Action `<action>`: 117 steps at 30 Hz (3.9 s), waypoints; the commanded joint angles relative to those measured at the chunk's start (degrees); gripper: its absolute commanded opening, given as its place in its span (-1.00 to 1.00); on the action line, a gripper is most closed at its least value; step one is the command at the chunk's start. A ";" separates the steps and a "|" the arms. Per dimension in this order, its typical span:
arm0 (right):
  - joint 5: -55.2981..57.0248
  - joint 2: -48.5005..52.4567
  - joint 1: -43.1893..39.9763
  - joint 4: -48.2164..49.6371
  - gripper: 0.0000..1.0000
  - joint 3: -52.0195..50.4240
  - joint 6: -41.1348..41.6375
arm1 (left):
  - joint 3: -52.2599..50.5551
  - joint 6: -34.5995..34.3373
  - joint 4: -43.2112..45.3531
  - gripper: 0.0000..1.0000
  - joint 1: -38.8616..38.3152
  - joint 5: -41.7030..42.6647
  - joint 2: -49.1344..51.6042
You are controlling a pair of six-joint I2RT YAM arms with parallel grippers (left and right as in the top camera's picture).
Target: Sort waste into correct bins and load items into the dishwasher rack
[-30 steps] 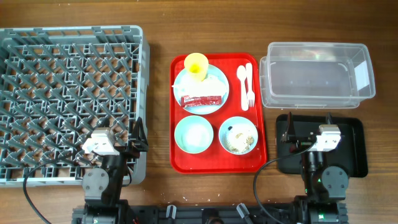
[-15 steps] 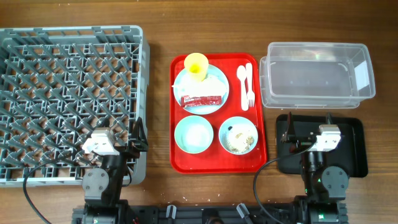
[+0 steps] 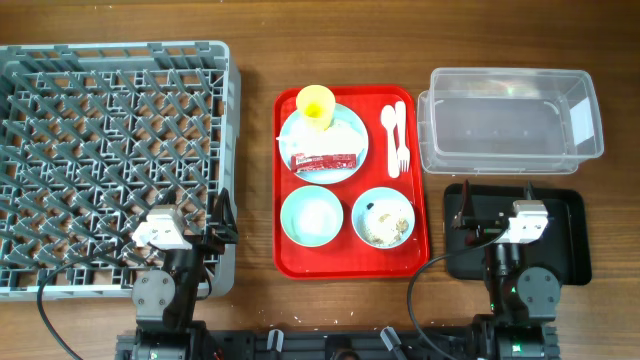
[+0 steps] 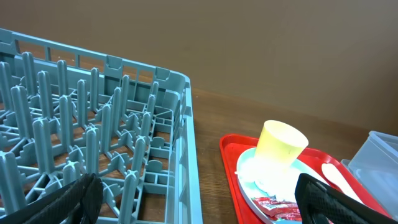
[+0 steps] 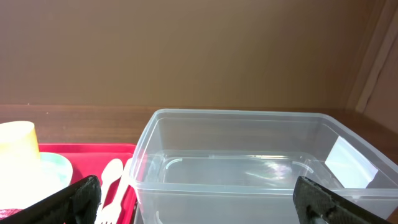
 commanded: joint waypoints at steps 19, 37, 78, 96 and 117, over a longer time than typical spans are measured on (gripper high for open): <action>0.98 -0.20 0.11 0.48 0.99 -0.09 -1.07 | 83.12 8.50 -65.77 1.00 -3.02 34.07 70.07; 0.96 -0.20 0.11 0.48 0.99 -0.09 -1.07 | 93.15 -17.31 -73.02 1.00 -2.19 -4.70 88.50; -22.36 103.69 23.91 -23.23 0.54 71.52 13.46 | 93.13 -17.75 -73.99 1.00 25.55 -1.66 78.25; -2.36 113.35 32.87 -16.06 -0.60 71.63 9.53 | 93.13 -17.75 -73.99 1.00 25.55 -1.66 78.25; 8.94 89.94 1.16 -26.53 0.73 71.60 16.81 | 93.13 -17.75 -73.99 1.00 25.55 -1.66 78.25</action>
